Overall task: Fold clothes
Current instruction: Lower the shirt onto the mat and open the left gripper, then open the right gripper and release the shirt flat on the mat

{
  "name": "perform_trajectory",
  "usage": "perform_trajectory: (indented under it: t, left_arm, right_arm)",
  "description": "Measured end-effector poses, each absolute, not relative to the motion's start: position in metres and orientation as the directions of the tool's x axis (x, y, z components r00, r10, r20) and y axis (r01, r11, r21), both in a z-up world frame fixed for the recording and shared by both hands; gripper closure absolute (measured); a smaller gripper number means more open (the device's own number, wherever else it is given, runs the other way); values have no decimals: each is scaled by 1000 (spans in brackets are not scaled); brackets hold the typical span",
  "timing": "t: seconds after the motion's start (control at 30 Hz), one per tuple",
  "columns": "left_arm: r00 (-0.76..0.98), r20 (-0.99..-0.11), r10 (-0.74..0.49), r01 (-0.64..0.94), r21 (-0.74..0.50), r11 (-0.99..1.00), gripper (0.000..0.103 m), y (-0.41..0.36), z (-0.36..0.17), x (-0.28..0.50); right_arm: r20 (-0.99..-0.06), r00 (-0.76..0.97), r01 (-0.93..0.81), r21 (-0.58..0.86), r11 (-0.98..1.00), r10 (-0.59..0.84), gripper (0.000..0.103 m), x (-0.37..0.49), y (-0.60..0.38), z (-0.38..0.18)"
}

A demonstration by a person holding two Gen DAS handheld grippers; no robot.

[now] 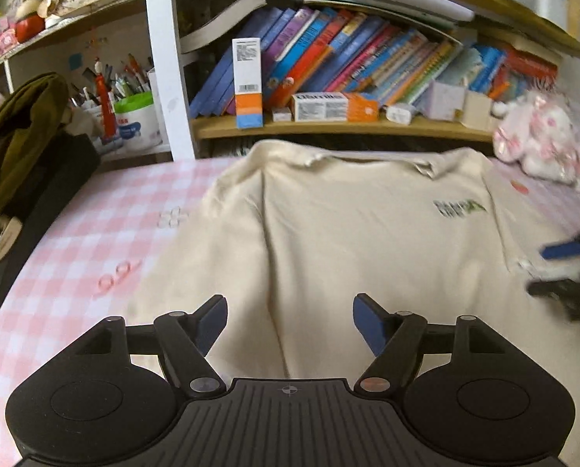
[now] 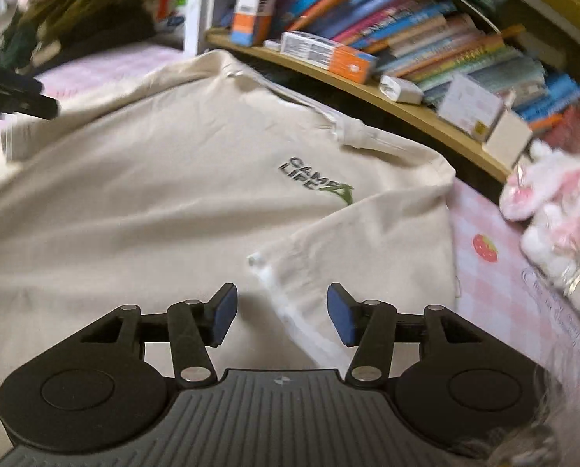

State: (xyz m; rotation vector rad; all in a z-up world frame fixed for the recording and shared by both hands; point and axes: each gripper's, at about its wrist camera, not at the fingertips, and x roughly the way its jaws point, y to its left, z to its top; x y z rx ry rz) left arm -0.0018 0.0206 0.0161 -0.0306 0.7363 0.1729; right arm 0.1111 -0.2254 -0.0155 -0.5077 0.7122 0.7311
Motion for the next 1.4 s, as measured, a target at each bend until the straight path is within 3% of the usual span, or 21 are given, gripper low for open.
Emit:
perform_trajectory:
  t: [0.1,0.2,0.23,0.27,0.47,0.67,0.93,0.97,1.03,1.13,1.27,1.4]
  left_arm:
    - [721,-671,172,-185,53,981,30,12,15,-18]
    - [711,-675,195,-220,50,974,30,15,15,-29]
    - [708,-675,205,-232,52,971,30,16,15,-32]
    - [708,-673,215,-242,55,969,30,18,17,-35]
    - [699,-666,259,-301,54,952,30,32,22,-49]
    - [685,-684,250,-291,58,955,30,34,20,-46]
    - [673,-697,248,-273,78,959,30,36,21,-40]
    - [672,-697,250,-272,81,959,30,36,22,-40]
    - [669,-699,253,-270,89,959,30,35,23,-40]
    - [662,-703,259,-269,99,958,30,33,24,-41]
    - [651,-716,254,-295,70,953,30,32,21,-42]
    - [669,-711,217,-339,-32,940,30,34,21,-48]
  right_arm:
    - [-715,578,-719,-218,660,394,57,109,-222,-22]
    - [-718,597,-665,-193,722,358,79,126,-230,-21]
    - [-723,589,-657,-169,735,361,96,133,-234,-20]
    - [-718,591,-650,-154,744,368,98,138,-239,-16]
    - [-652,700,-465,-103,879,293,98,189,-305,21]
    - [-694,710,-230,-68,971,120,98,251,-377,21]
    - [-745,666,-129,-75,989,30,97,268,-407,-7]
    - [-752,659,-117,-88,989,11,95,268,-407,-11]
    - [-742,669,-71,-118,991,-40,75,267,-412,-13]
    - [-715,690,14,-139,990,-110,72,262,-423,-11]
    - [-689,725,-62,-60,996,3,71,233,-420,9]
    - [-677,705,-266,26,964,213,67,185,-385,21]
